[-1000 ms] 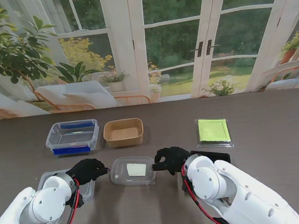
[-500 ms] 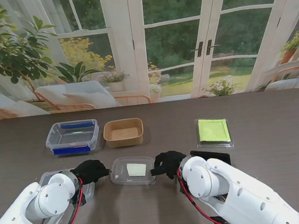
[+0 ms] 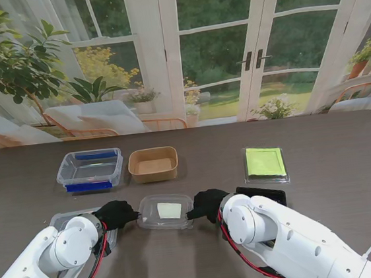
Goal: Pair container bodies with their lids
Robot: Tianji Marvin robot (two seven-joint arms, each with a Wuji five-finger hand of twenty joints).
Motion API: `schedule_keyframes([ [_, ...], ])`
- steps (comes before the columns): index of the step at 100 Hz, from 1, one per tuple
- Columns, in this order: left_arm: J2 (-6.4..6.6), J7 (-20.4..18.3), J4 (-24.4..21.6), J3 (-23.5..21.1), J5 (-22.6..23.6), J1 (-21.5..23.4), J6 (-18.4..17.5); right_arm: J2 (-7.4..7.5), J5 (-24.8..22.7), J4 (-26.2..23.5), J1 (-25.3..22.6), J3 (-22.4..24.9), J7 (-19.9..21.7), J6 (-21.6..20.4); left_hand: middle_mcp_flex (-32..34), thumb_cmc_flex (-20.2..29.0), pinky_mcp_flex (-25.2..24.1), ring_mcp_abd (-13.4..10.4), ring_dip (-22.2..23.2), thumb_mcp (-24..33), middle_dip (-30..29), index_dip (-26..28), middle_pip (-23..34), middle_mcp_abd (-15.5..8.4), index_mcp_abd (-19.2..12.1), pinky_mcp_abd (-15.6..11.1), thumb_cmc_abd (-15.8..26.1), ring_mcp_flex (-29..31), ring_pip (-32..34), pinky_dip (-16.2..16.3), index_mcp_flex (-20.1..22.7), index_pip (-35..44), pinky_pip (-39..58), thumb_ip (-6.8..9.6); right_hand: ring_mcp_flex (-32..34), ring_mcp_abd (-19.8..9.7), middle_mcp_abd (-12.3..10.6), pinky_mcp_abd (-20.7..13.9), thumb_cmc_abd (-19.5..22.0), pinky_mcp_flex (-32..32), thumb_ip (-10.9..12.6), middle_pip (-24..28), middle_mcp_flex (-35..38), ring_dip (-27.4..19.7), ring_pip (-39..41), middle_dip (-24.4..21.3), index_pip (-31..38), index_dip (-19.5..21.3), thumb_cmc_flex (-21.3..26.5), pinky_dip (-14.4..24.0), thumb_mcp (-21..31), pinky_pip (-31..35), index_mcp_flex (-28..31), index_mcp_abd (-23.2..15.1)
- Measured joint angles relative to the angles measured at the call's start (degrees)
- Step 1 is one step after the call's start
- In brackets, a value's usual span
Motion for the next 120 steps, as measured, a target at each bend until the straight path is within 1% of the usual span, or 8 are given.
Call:
schedule_keyframes([
  [45, -0.09, 0.3, 2.2, 2.4, -1.7, -2.2, 0.0, -0.71, 1.6, 1.5, 1.0, -1.5, -1.1, 0.5, 0.0, 0.0, 0.0, 0.0, -0.5, 0.0, -0.1, -0.5, -0.6, 0.0, 0.2, 0.1, 0.0, 0.0, 0.0, -0.8, 0.0, 0.1, 0.0, 0.0, 0.0, 0.0, 0.0, 0.0, 0.0, 0.0, 0.0, 0.0, 0.0, 0.0, 0.0, 0.0, 1.6, -0.1, 0.0, 0.0, 0.0, 0.1, -0.3, -0.1],
  [57, -0.12, 0.3, 2.5, 2.5, -1.9, -2.4, -0.1, -0.93, 1.9, 1.6, 1.1, -1.8, -1.4, 0.5, 0.0, 0.0, 0.0, 0.0, -0.5, 0.0, -0.1, -0.5, -0.6, 0.2, 0.7, 0.2, 0.0, 0.0, 0.0, -0.9, 0.0, 0.3, 0.0, 0.0, 0.0, 0.0, 0.0, 0.0, 0.0, 0.0, 0.0, 0.0, 0.0, 0.0, 0.0, 0.0, 1.9, 0.0, 0.0, 0.0, 0.0, 0.1, -0.3, 1.0],
  [59, -0.13, 0.3, 2.5, 2.6, -2.0, -2.4, -0.1, -0.95, 1.9, 1.6, 1.1, -1.9, -1.5, 0.5, 0.0, 0.0, 0.0, 0.0, -0.5, 0.0, -0.1, -0.5, -0.6, 0.2, 0.8, 0.2, 0.0, 0.0, 0.0, -0.9, 0.0, 0.3, 0.0, 0.0, 0.0, 0.0, 0.0, 0.0, 0.8, 0.0, 0.0, 0.0, 0.0, 0.0, 0.0, 0.0, 2.1, 0.0, -0.1, 0.0, 0.0, 0.1, -0.3, 1.1],
  [60, -0.13, 0.3, 2.5, 2.6, -2.0, -2.4, -0.1, -0.96, 1.9, 1.6, 1.1, -1.9, -1.5, 0.5, 0.0, 0.0, 0.0, 0.0, -0.5, 0.0, -0.1, -0.5, -0.6, 0.2, 0.8, 0.2, 0.0, 0.0, 0.0, -0.9, 0.0, 0.3, 0.0, 0.0, 0.0, 0.0, 0.0, 0.0, 0.8, 0.0, 0.0, 0.0, 0.0, 0.0, 0.0, 0.0, 2.1, 0.0, -0.4, 0.0, 0.6, 0.1, -0.3, 1.2],
  [62, -0.13, 0.3, 2.5, 2.6, -2.0, -2.5, -0.1, -0.98, 1.9, 1.7, 1.2, -2.0, -1.5, 0.5, 0.0, 0.0, 0.0, 0.0, -0.5, 0.0, -0.1, -0.5, -0.6, 0.3, 0.9, 0.3, 0.0, 0.0, 0.0, -0.9, 0.0, 0.4, 0.0, 0.0, 0.0, 0.0, 0.0, 0.0, 0.7, 0.0, 0.0, 0.0, 0.0, 0.0, 0.0, 0.0, 2.3, 0.0, -0.5, 0.0, -0.4, 0.1, -0.3, 1.3],
  [82, -0.13, 0.5, 2.7, 3.0, -2.3, -2.7, 0.0, -1.23, 2.5, 2.0, 1.4, -2.2, -1.9, 0.5, 0.0, 0.0, 0.0, 0.0, -0.5, 0.0, -0.2, -0.5, -1.0, 0.8, 1.6, 0.7, 0.0, 0.0, 0.0, -0.9, 0.0, 0.5, 0.0, 0.0, 0.0, 0.0, 0.0, 0.0, 0.6, 0.0, 0.0, 0.0, 0.0, 0.0, 0.0, 0.0, 3.1, 0.1, -0.5, 0.0, 0.2, 0.1, -0.1, 2.8],
  [103, -0.21, 0.9, 2.5, 2.4, -2.3, -2.1, -0.8, -1.46, 3.3, 2.0, 0.7, -1.6, -2.6, 0.0, 0.0, 0.0, 0.0, 0.1, -0.5, 0.0, -0.2, -0.5, -1.1, 0.9, 1.7, 0.8, 0.0, 0.0, 0.0, -0.9, 0.0, 0.5, 0.0, 0.0, 0.0, 0.0, 0.0, 0.0, 0.6, 0.0, 0.0, 0.0, 0.0, 0.0, 0.0, 0.0, 3.2, 0.2, -0.5, 0.0, 0.2, 0.1, -0.1, 4.0],
  [120, -0.31, 1.4, 0.5, 0.7, -1.3, -0.1, -1.5, -1.64, 3.9, 1.5, -1.2, 0.2, -3.7, -1.1, 0.0, 0.0, 0.0, 0.1, -0.5, 0.0, -0.2, -0.7, -1.1, 1.0, 1.8, 0.8, 0.0, 0.0, 0.0, -1.3, -0.1, 0.5, 0.0, 0.0, 0.0, 0.0, 0.0, 0.0, 0.6, 0.0, 0.0, 0.0, 0.0, 0.0, 0.0, 0.0, 3.0, 0.2, -0.5, 0.0, 0.2, 0.1, -0.1, 4.3],
])
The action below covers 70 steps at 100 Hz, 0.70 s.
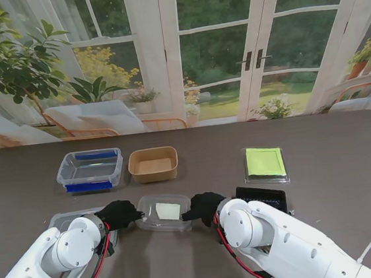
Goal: Pair container bodies with their lids
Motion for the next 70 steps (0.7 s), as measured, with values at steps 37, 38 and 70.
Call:
schedule_keyframes([
  [37, -0.05, 0.9, -3.2, -2.6, 1.3, 2.6, -0.8, -0.29, 1.0, -2.5, -2.8, 3.2, -2.9, -1.1, 0.0, 0.0, -0.5, 0.1, 0.0, 0.0, -0.5, 0.0, -0.2, 0.3, 0.3, 0.3, 0.0, 0.0, -0.1, -0.4, 0.0, 0.0, -0.1, 0.0, 0.0, 0.2, 0.0, 1.9, 0.0, 0.0, 0.0, 0.0, 0.0, -0.1, -0.2, 0.0, 0.0, 0.0, 0.0, 0.0, 0.0, 0.0, 0.0, 2.0],
  [38, -0.05, 0.9, -3.3, -2.7, 1.3, 2.7, -0.9, -0.3, 1.0, -2.5, -2.8, 3.2, -3.0, -1.1, 0.0, 0.0, -0.5, 0.2, 0.0, 0.0, -0.5, 0.0, -0.2, 0.3, 0.3, 0.3, 0.0, 0.0, -0.1, -0.4, 0.0, 0.0, -0.1, 0.0, 0.0, 0.2, 0.0, 1.9, 0.0, 0.0, 0.0, 0.0, 0.0, -0.1, -0.2, 0.0, 0.0, 0.0, 0.0, 0.0, 0.0, 0.0, 0.0, 2.1],
  [70, -0.05, 0.9, -4.0, -3.8, 1.1, 2.9, -2.0, -0.67, 1.3, -3.3, -2.3, 3.3, -4.1, -0.8, 0.0, 0.0, -0.7, 0.3, -0.1, 0.0, -0.6, 0.0, -0.7, 0.6, 0.7, 0.7, 0.0, 0.0, -0.5, -0.9, 0.0, 0.0, -0.2, 0.0, 0.0, 0.3, 0.0, 2.1, 0.0, 0.0, 0.0, 0.0, 0.0, -0.6, -0.3, 0.0, 0.0, 0.0, 0.1, 0.0, 0.0, 0.0, 0.1, 4.6],
])
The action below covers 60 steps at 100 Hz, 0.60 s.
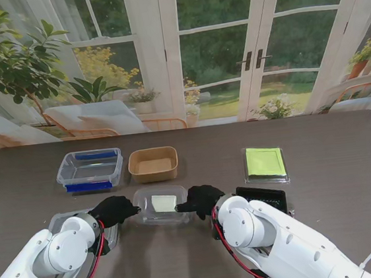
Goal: Pair container bodies with their lids
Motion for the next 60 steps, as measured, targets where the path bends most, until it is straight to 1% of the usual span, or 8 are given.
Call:
schedule_keyframes([
  [14, 0.01, -0.6, 0.0, -0.5, -0.5, -0.8, -0.6, -0.47, 0.7, 0.2, 1.2, -0.5, -0.6, 0.6, 0.0, 0.0, -0.1, 0.0, 0.0, 0.0, 0.0, 0.0, -0.1, 0.2, 0.2, 0.1, 0.0, 0.0, -0.1, -0.1, 0.0, 0.0, 0.0, 0.0, 0.0, 0.1, 0.0, 0.6, 0.0, 0.0, 0.0, 0.0, 0.0, 0.0, 0.0, 0.0, 0.0, 0.0, 0.0, 0.0, 0.0, 0.0, 0.0, 0.1],
  [40, 0.17, -2.2, 0.5, -1.0, -1.5, -2.9, -0.9, -1.26, 1.8, 1.0, 3.7, -1.2, -0.7, 1.7, 0.0, 0.0, -0.4, 0.4, 0.0, 0.0, 0.0, 0.0, -0.2, 0.5, 0.5, 0.4, 0.0, 0.0, -0.1, -0.1, 0.0, 0.0, 0.0, 0.0, 0.0, 0.2, 0.0, 0.7, 0.0, 0.0, 0.0, 0.0, 0.0, 0.0, 0.0, 0.0, 0.0, 0.0, 0.0, 0.0, 0.0, 0.0, 0.0, 0.8],
  [60, 0.24, -2.7, 1.1, -0.9, -1.9, -4.6, -1.0, -2.05, 2.9, 2.9, 6.3, -2.3, -0.8, 2.3, 0.0, 0.0, -0.4, 0.5, 0.0, 0.0, -0.1, 0.0, -0.3, 0.5, 0.5, 0.4, 0.0, 0.0, -0.1, -0.1, 0.0, 0.0, 0.0, 0.0, 0.0, 0.2, 0.0, 0.7, 0.0, 0.0, 0.0, 0.0, 0.0, 0.0, 0.0, 0.0, 0.0, 0.0, 0.0, 0.0, 0.0, 0.0, 0.0, 1.0],
])
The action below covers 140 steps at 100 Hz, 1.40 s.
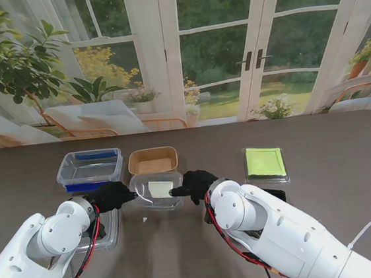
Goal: Pair container bodies with their lids
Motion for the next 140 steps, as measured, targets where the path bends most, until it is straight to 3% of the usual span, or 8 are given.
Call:
schedule_keyframes([
  [40, -0.04, -0.6, 1.8, -1.0, -0.6, -2.5, 0.2, -3.81, 5.2, 8.5, 7.3, -3.8, -2.0, -0.1, 0.0, 0.0, -0.1, 0.0, 0.0, 0.0, -0.1, 0.0, -0.4, 0.0, -0.1, 0.0, 0.0, 0.0, -0.5, -0.1, 0.0, 0.0, -0.6, 0.0, 0.0, 0.4, 0.1, 0.6, 0.0, 0.0, 0.0, 0.0, 0.0, 0.0, -0.1, 0.0, -0.8, 0.0, 0.0, 0.0, 0.0, 0.0, 0.0, 0.0],
  [75, -0.16, -0.4, 10.3, 2.0, -3.4, -9.6, 0.0, -8.89, 9.5, 19.3, 14.2, -7.2, -3.1, -1.8, 0.0, 0.0, -0.3, 0.1, -0.5, 0.0, -0.1, 0.0, -0.5, 0.0, -0.2, 0.0, 0.0, 0.0, -0.6, -0.1, 0.0, 0.0, -0.7, 0.0, 0.0, 0.4, 0.2, 0.8, 0.0, 0.0, 0.0, 0.0, 0.0, -0.1, -0.1, 0.0, -1.4, -0.1, 0.0, -0.2, 0.0, 0.0, 0.0, -0.4],
  [102, -0.3, -1.0, 17.1, 4.8, -5.6, -15.6, -1.6, -11.73, 11.4, 25.5, 18.0, -8.5, -3.6, -3.4, 0.0, 0.0, -0.6, 0.1, -0.5, 0.0, -0.1, 0.0, -0.6, 0.0, -0.2, 0.0, 0.0, 0.0, -0.7, -0.1, 0.0, 0.0, -0.7, 0.0, 0.0, 0.5, 0.3, 1.3, 0.0, 0.0, 0.0, 0.0, 0.0, -0.1, -0.3, 0.0, -1.4, -0.1, 0.0, -0.2, 0.0, 0.0, 0.0, -0.4],
  [140, -0.57, -1.6, 23.1, 7.7, -7.4, -20.7, -3.1, -16.56, 13.4, 36.0, 22.3, -10.1, -4.4, -6.7, 0.0, 0.0, -0.7, 0.2, -0.5, 0.0, -0.1, 0.0, -0.6, 0.0, -0.2, 0.0, 0.0, -0.1, -0.7, -0.1, 0.0, 0.0, -0.7, 0.0, 0.0, 0.5, 0.3, 1.4, 0.0, 0.0, 0.0, 0.0, 0.0, -0.1, -0.4, 0.0, -1.5, -0.1, 0.1, -0.2, 0.0, 0.0, 0.0, -0.4],
])
